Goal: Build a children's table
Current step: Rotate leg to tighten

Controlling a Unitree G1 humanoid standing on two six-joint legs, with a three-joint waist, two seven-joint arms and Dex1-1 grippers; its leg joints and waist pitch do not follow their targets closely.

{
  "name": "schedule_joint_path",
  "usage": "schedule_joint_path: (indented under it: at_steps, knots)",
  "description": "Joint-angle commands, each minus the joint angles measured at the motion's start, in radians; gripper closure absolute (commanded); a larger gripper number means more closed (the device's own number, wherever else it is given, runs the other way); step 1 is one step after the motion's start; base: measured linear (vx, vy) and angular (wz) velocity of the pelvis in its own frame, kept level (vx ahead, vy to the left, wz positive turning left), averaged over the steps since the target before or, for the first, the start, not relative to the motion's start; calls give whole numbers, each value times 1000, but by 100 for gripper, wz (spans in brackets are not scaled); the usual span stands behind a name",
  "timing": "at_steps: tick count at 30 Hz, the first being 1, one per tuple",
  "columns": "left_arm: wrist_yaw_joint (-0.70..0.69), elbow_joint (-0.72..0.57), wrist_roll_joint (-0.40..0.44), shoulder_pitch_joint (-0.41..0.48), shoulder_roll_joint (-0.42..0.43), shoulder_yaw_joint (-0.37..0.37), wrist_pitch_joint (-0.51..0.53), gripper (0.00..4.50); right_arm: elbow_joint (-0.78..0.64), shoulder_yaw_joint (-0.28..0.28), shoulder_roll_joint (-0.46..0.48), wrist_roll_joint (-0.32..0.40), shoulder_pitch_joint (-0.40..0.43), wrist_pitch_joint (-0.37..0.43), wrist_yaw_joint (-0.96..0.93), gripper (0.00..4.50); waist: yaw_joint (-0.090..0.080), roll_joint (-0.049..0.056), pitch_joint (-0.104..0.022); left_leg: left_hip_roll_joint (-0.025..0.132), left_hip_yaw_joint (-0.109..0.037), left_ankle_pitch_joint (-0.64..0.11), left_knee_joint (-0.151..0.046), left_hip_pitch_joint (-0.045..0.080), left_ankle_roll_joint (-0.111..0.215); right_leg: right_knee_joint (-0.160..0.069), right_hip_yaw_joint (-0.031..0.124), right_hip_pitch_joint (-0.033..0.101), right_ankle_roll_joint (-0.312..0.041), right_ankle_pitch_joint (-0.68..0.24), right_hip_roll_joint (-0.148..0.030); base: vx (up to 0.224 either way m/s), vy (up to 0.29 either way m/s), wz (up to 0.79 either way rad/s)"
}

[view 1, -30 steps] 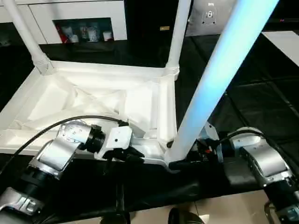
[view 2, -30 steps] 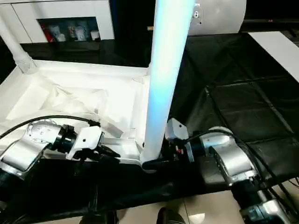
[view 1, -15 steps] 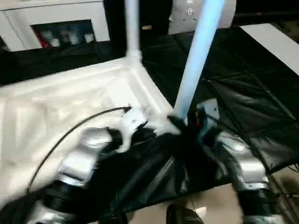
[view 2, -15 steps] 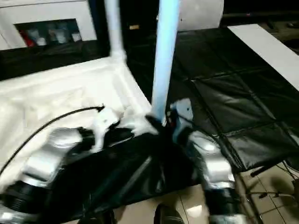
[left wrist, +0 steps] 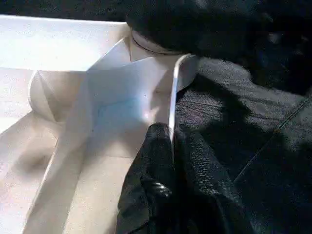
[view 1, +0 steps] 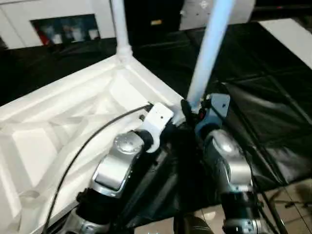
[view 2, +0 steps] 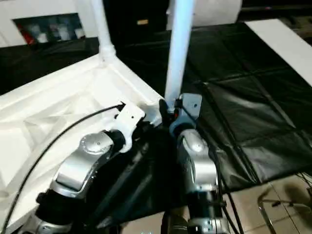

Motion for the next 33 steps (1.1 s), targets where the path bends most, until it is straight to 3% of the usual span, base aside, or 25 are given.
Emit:
schedule_joint_path:
  at_steps: [1,2,4,5,10,12,13,20,26,30,33]
  knots:
    - [0,-47,9,-16,20,8,-22,450,-19,48,-15,14,25,-1,54,91,4,1,-75,46,-26,-130,-59,20,97,-61,40,70,-218,-107,-69,0,0,0]
    - [-31,-53,-3,-7,54,11,-30,450,-48,46,-51,28,43,-10,97,80,3,-5,-76,46,-25,-148,-60,24,78,-63,42,69,-207,-133,-67,0,0,0]
    - [-70,-56,-17,3,88,13,-44,450,-81,45,-91,49,60,-12,156,60,5,0,-76,46,-25,-145,-60,23,72,-62,44,69,-201,-126,-68,0,0,0]
    - [-101,-58,-26,9,113,13,-57,450,-103,47,-118,63,70,-12,202,56,5,-2,-79,44,-25,-129,-57,21,75,-58,45,72,-200,-100,-67,0,0,0]
    - [-234,-47,-56,30,223,1,-122,450,-172,73,-247,111,100,-4,414,16,10,9,-80,47,-23,-98,-53,23,97,-50,45,69,-238,-18,-66,0,0,0]
    - [-288,-35,-72,32,268,-5,-156,450,-187,82,-300,134,106,5,493,8,15,9,-79,47,-22,-119,-53,26,96,-54,44,71,-248,-42,-68,0,0,0]
    - [-312,-29,-78,33,286,-7,-170,450,-191,86,-323,142,108,9,526,8,17,15,-78,47,-24,-129,-54,27,94,-54,44,71,-248,-58,-69,0,0,0]
    - [-625,25,-136,34,487,-52,-336,450,-182,138,-547,201,85,38,863,8,29,11,-75,52,-24,-176,-57,34,82,-59,45,66,-248,-133,-69,0,0,0]
    - [-780,100,-156,-2,565,-81,-445,450,-133,217,-643,193,33,29,1048,8,40,7,-71,56,-22,-217,-60,41,53,-63,48,60,-244,-223,-74,0,0,0]
    - [-759,163,-124,-34,569,-87,-479,450,-105,237,-651,185,9,13,1081,8,45,4,-68,56,-24,-266,-65,48,25,-72,50,61,-222,-329,-80,0,0,0]
    - [-751,183,-119,-44,559,-80,-471,450,-103,245,-652,186,6,16,1094,8,50,1,-69,57,-26,-248,-65,45,23,-71,51,63,-216,-329,-81,0,0,0]
